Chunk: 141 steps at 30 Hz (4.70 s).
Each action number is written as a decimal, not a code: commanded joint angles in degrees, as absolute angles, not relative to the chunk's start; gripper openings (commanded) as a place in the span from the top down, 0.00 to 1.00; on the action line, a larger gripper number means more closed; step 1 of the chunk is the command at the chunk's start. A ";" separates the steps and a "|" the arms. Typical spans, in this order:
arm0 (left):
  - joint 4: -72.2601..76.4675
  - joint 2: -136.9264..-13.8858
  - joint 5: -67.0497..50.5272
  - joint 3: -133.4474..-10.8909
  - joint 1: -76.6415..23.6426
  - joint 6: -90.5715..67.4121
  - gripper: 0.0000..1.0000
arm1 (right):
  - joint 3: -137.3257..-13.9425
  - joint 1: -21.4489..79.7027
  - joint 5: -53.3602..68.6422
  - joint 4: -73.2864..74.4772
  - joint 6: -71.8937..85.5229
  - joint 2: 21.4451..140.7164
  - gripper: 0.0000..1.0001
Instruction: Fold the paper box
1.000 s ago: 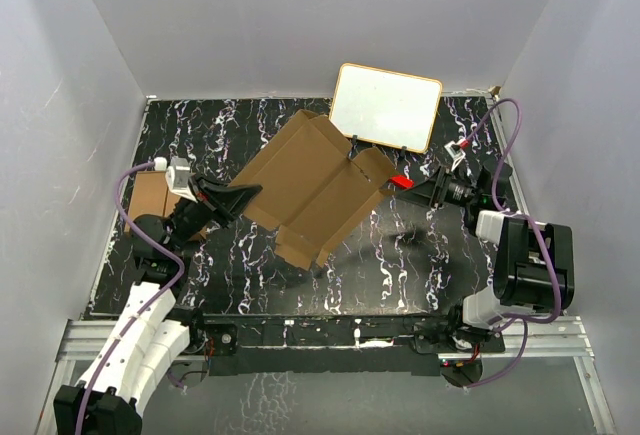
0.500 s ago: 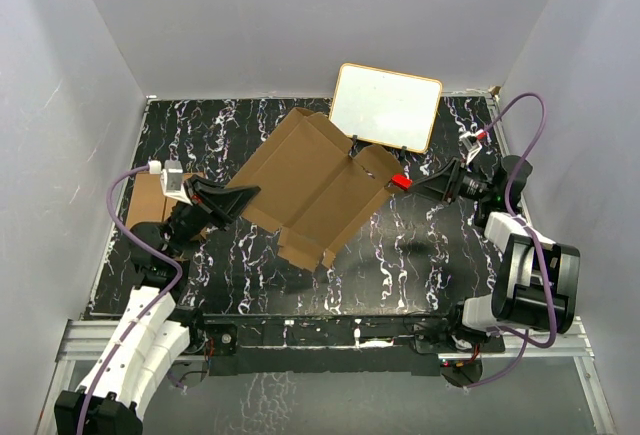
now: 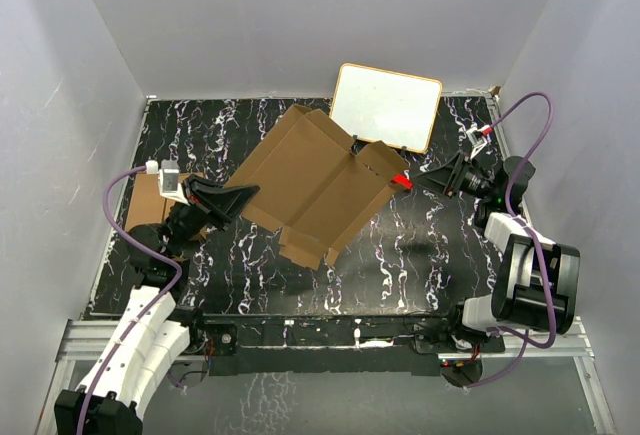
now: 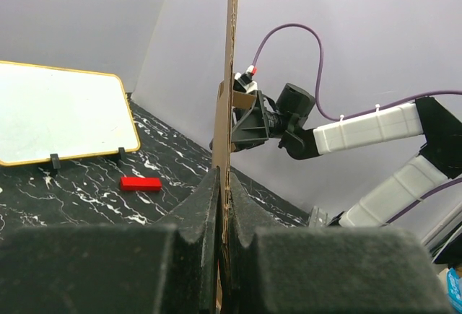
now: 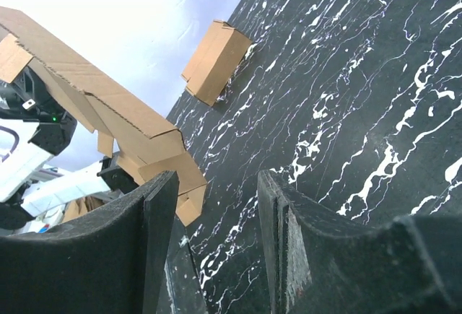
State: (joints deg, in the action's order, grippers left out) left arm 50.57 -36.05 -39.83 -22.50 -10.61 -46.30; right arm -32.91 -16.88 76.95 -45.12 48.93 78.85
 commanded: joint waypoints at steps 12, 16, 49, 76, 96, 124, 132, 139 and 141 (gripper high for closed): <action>56.16 -36.47 -38.80 -23.64 -10.37 -47.66 1.00 | -32.52 -11.08 78.21 -54.09 52.34 78.74 0.45; 56.44 -36.21 -37.59 -23.60 -10.30 -47.55 1.00 | -32.35 -10.30 78.79 -54.32 52.22 78.37 0.44; 68.05 -38.82 -35.89 -22.77 -10.33 -55.36 1.00 | -32.16 -7.50 79.55 -60.24 54.92 78.07 0.51; 71.00 -49.28 -38.25 -27.71 -10.28 -58.64 1.00 | -41.36 -7.92 90.34 -50.93 45.32 76.25 0.24; 74.31 -53.94 -41.47 -31.41 -9.64 -61.15 1.00 | -48.22 -21.31 92.26 -9.65 12.70 73.22 0.24; 77.53 -55.74 -41.72 -32.35 -9.58 -62.47 1.00 | -43.41 -11.71 92.34 -5.19 3.71 70.15 0.37; 80.48 -57.94 -42.15 -34.09 -9.58 -64.19 1.00 | -43.20 -10.46 91.41 -5.19 4.35 71.28 0.49; 83.90 -59.42 -41.95 -34.00 -9.58 -66.43 1.00 | -43.24 -8.48 92.52 -5.39 5.27 72.54 0.51; 83.68 -59.31 -41.77 -34.16 -9.58 -66.09 1.00 | -43.33 -8.20 92.72 -5.45 5.40 72.85 0.50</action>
